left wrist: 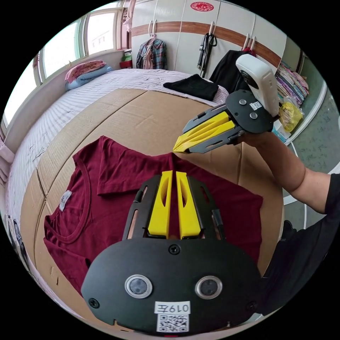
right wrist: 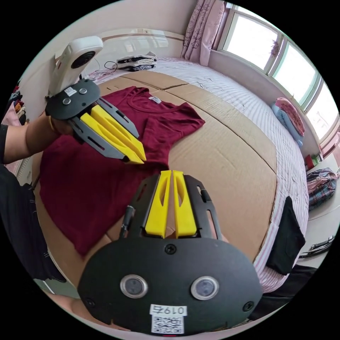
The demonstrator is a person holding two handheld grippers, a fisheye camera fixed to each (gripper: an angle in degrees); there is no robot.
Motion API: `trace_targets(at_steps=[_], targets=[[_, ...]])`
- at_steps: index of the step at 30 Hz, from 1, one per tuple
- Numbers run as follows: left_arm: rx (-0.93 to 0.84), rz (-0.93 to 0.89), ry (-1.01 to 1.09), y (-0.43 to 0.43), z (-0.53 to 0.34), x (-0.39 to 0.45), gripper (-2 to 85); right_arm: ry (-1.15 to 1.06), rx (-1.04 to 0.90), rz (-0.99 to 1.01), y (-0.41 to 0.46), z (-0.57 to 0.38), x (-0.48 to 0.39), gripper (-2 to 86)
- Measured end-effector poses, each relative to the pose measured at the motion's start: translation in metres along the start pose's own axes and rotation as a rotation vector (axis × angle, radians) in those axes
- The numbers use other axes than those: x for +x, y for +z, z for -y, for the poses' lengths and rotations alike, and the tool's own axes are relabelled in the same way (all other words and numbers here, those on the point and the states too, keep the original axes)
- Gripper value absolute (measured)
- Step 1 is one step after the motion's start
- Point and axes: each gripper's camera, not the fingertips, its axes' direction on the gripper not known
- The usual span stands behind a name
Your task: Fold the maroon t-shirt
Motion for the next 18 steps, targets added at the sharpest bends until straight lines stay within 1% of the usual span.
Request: trace_targets(at_steps=[3,5,8,10,12,13,14,15,16,18], targets=[[0.028,0.039,0.003,-0.013,-0.032,0.018,1.9,0.063,0.087,0.031,0.007,-0.025,0.020,0.0],[0.006,0.044,0.003,-0.013,-0.048,0.028,1.9,0.116,0.152,0.088,0.023,-0.037,0.034,0.0],[-0.021,0.047,-0.002,-0.020,-0.078,0.043,1.6,0.119,0.099,0.094,0.065,-0.045,0.040,-0.4],[0.003,0.052,-0.021,-0.037,-0.101,0.052,1.4,0.124,0.082,0.100,0.081,-0.058,0.042,-0.5],[0.081,0.064,-0.050,-0.075,-0.147,0.066,1.2,0.153,0.162,0.139,0.073,-0.079,0.038,-0.6],[0.107,0.082,-0.059,-0.086,-0.162,0.070,1.2,0.146,0.247,0.155,0.061,-0.097,0.026,-0.6],[0.153,0.140,-0.086,-0.107,-0.193,0.076,1.1,0.134,0.315,0.146,0.053,-0.115,0.010,-0.6],[0.182,0.222,-0.128,-0.127,-0.227,0.080,1.0,0.132,0.339,0.128,0.052,-0.123,0.001,-0.6],[0.186,0.270,-0.156,-0.135,-0.243,0.081,1.0,0.123,0.369,0.074,0.055,-0.137,-0.019,-0.6],[0.139,0.474,-0.299,-0.161,-0.309,0.078,1.0,0.118,0.381,-0.034,0.072,-0.154,-0.046,-0.7]])
